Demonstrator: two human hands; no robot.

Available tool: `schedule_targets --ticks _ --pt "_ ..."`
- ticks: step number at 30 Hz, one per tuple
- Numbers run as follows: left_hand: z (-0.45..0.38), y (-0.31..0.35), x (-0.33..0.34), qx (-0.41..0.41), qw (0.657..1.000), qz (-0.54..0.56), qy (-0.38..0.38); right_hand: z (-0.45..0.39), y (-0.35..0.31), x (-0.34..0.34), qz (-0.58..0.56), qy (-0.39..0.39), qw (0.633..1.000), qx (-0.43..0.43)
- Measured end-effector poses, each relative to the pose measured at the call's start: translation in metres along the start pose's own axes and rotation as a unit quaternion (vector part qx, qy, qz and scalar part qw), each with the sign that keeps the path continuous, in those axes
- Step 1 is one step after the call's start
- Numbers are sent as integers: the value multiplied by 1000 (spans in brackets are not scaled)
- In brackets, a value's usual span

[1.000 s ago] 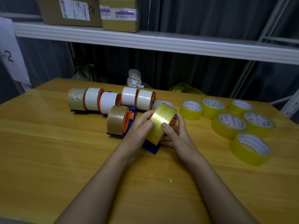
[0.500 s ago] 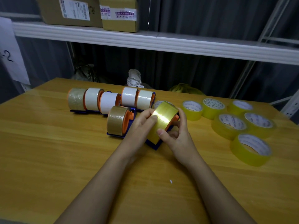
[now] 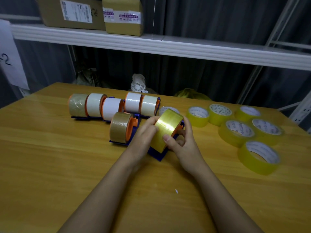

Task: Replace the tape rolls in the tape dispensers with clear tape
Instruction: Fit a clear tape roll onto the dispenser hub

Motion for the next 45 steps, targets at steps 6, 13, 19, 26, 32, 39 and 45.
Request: schedule_targets --ticks 6,13,19,26,32,39,45 --pt "0 -2 1 -20 1000 4 10 2 -5 -1 13 3 1000 -8" --pt "2 -6 1 -20 998 51 -15 2 -5 -1 -2 -6 1000 -1" --pt "-1 -7 0 -14 1000 15 -5 2 -6 -1 -17 -9 1000 10" --pt "0 -8 -3 -25 1000 3 13 1 -4 0 -10 -4 1000 -3" --pt "1 -10 -1 -20 998 56 2 0 -5 -1 -11 -8 1000 -4" --pt "0 -10 -2 -22 1000 17 1 2 -9 1 -26 -14 1000 0" --pt "-1 -10 -4 -26 1000 -10 11 2 -9 0 6 -9 1000 -9"
Point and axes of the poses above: each hand's wrist, its own z-axis away from the middle knuckle, its own x-axis out of the palm, y = z × x, the point moved 10 cm from there along -z, towards the middle knuckle, and after that the axes turned 10 degrees about -y, right-handed, at the moved point
